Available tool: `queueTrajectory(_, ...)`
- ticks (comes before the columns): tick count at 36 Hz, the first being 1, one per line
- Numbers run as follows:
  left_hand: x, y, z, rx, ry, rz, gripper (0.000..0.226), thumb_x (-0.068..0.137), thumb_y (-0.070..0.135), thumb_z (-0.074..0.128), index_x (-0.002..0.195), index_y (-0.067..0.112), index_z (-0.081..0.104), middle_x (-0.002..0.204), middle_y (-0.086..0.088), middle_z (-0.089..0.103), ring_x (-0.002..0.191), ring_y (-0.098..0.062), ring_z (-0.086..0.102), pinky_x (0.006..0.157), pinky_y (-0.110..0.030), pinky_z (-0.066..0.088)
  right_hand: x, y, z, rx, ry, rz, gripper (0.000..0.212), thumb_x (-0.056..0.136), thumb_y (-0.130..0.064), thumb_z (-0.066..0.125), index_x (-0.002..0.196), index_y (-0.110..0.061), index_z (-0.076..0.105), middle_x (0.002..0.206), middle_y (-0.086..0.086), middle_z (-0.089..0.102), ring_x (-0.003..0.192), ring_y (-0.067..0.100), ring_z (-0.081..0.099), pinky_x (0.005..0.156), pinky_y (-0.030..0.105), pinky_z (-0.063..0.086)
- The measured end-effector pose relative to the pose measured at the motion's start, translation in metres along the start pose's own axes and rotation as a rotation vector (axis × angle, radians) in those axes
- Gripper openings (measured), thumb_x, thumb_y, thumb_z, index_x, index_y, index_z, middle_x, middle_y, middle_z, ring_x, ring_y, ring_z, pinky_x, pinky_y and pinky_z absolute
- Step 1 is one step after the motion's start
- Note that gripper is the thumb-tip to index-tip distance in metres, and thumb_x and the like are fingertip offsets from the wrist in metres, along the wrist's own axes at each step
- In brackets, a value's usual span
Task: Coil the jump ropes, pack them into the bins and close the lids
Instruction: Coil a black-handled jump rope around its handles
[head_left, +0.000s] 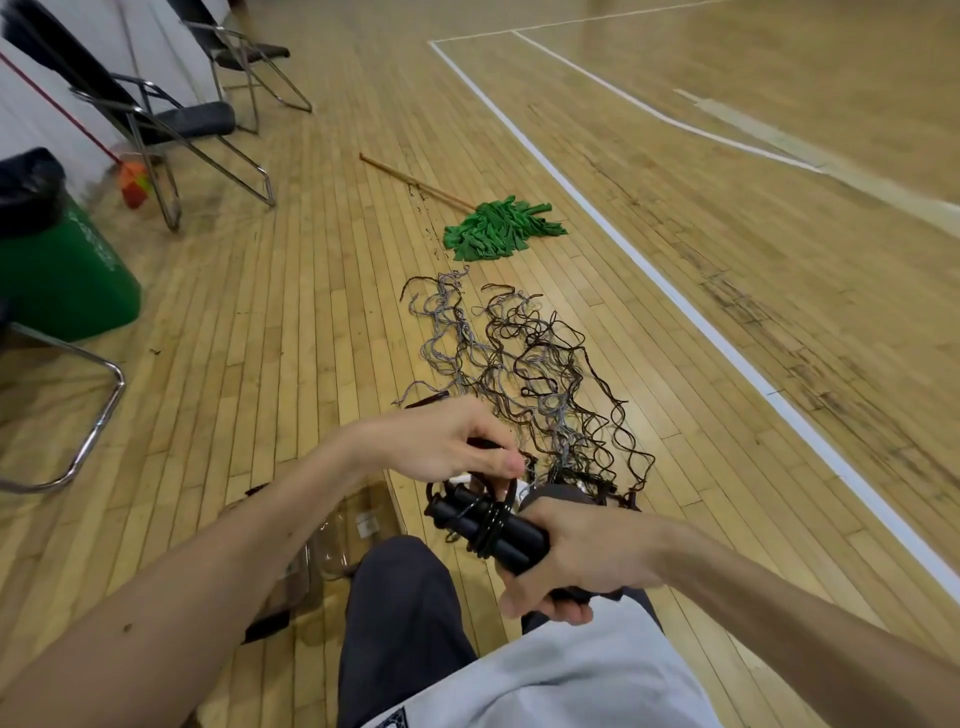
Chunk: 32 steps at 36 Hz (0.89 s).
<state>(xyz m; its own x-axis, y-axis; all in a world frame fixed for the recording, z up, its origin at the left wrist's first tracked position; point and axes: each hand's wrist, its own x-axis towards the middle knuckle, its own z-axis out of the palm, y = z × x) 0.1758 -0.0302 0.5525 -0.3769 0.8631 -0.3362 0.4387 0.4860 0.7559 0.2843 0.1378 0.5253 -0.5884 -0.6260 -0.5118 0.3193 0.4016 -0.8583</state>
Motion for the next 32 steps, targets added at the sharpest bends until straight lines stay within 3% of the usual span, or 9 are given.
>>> queueTrajectory(5, -0.007, -0.014, 0.005, -0.254, -0.028, -0.015, 0.054, 0.096, 0.041, 0.055, 0.087, -0.011, 0.063, 0.075, -0.018, 0.056, 0.07, -0.026, 0.05, 0.07, -0.032, 0.042, -0.001, 0.002, 0.002, 0.075, -0.061, -0.047, 0.014, 0.086, -0.013, 0.067, 0.081, -0.004, 0.057, 0.06, 0.004, 0.05, 0.05, 0.021, 0.044, 0.057, 0.033, 0.036)
queueTrajectory(8, -0.011, -0.02, 0.008, -0.391, -0.022, -0.023, 0.062, 0.094, 0.042, 0.061, 0.089, -0.02, 0.059, 0.079, -0.018, 0.055, 0.073, -0.027, 0.049, 0.074, -0.02, 0.045, 0.0, 0.003, 0.002, 0.185, -0.13, -0.099, 0.013, 0.082, -0.016, 0.062, 0.086, -0.005, 0.057, 0.063, 0.004, 0.05, 0.053, 0.021, 0.041, 0.056, 0.033, 0.034)
queueTrajectory(11, -0.014, -0.025, 0.008, -0.509, -0.01, -0.042, 0.061, 0.09, 0.042, 0.065, 0.086, -0.018, 0.06, 0.078, -0.016, 0.058, 0.072, -0.026, 0.053, 0.075, -0.024, 0.047, 0.003, 0.005, 0.001, 0.381, -0.228, -0.13, 0.03, 0.075, -0.022, 0.062, 0.101, -0.008, 0.059, 0.072, 0.008, 0.047, 0.059, 0.02, 0.04, 0.055, 0.029, 0.034)
queueTrajectory(13, -0.016, -0.029, 0.007, -0.577, 0.012, -0.067, 0.069, 0.083, 0.051, 0.073, 0.084, -0.016, 0.059, 0.077, -0.015, 0.055, 0.069, -0.021, 0.054, 0.071, -0.027, 0.046, 0.005, 0.008, 0.0, 0.456, -0.273, -0.153, 0.04, 0.074, -0.017, 0.064, 0.113, -0.007, 0.057, 0.078, 0.009, 0.045, 0.061, 0.019, 0.04, 0.056, 0.025, 0.036)
queueTrajectory(15, -0.019, -0.032, 0.006, -0.658, 0.023, -0.08, 0.067, 0.076, 0.055, 0.078, 0.08, -0.009, 0.061, 0.075, -0.014, 0.056, 0.065, -0.018, 0.056, 0.065, -0.022, 0.047, 0.005, 0.01, 0.0, 0.451, -0.261, -0.172, 0.041, 0.078, -0.006, 0.066, 0.118, -0.006, 0.056, 0.079, 0.009, 0.046, 0.06, 0.018, 0.043, 0.058, 0.026, 0.037)
queueTrajectory(18, -0.024, -0.034, 0.009, -0.731, 0.016, -0.088, 0.048, 0.073, 0.055, 0.08, 0.074, 0.009, 0.068, 0.072, -0.002, 0.064, 0.063, -0.012, 0.06, 0.062, -0.02, 0.05, 0.005, 0.01, 0.001, 0.345, -0.137, -0.145, 0.029, 0.085, 0.001, 0.067, 0.112, -0.008, 0.061, 0.078, 0.009, 0.052, 0.061, 0.016, 0.048, 0.062, 0.027, 0.04)
queueTrajectory(22, -0.025, -0.035, 0.017, -0.836, 0.032, -0.074, 0.04, 0.068, 0.052, 0.085, 0.07, 0.014, 0.069, 0.075, -0.001, 0.063, 0.067, -0.013, 0.06, 0.065, -0.021, 0.051, 0.003, 0.004, 0.005, 0.3, -0.104, -0.154, 0.009, 0.093, -0.005, 0.062, 0.101, -0.007, 0.061, 0.066, -0.003, 0.061, 0.056, 0.012, 0.052, 0.06, 0.025, 0.041)
queueTrajectory(26, -0.024, -0.041, 0.023, -1.042, 0.199, -0.162, 0.046, 0.046, 0.042, 0.098, 0.072, 0.019, 0.068, 0.082, -0.004, 0.067, 0.068, -0.017, 0.066, 0.061, -0.027, 0.055, 0.005, -0.001, 0.009, 0.334, -0.071, -0.208, 0.009, 0.093, -0.008, 0.061, 0.1, -0.003, 0.057, 0.066, 0.002, 0.06, 0.052, 0.016, 0.052, 0.053, 0.029, 0.039)
queueTrajectory(32, -0.018, -0.045, 0.032, -1.098, 0.206, -0.145, 0.038, 0.063, 0.044, 0.088, 0.074, 0.014, 0.067, 0.077, 0.0, 0.064, 0.068, -0.013, 0.06, 0.067, -0.028, 0.049, 0.01, 0.0, 0.011, 0.353, -0.01, -0.269, 0.014, 0.094, -0.012, 0.062, 0.08, -0.012, 0.059, 0.065, 0.004, 0.06, 0.048, 0.018, 0.053, 0.048, 0.026, 0.043)
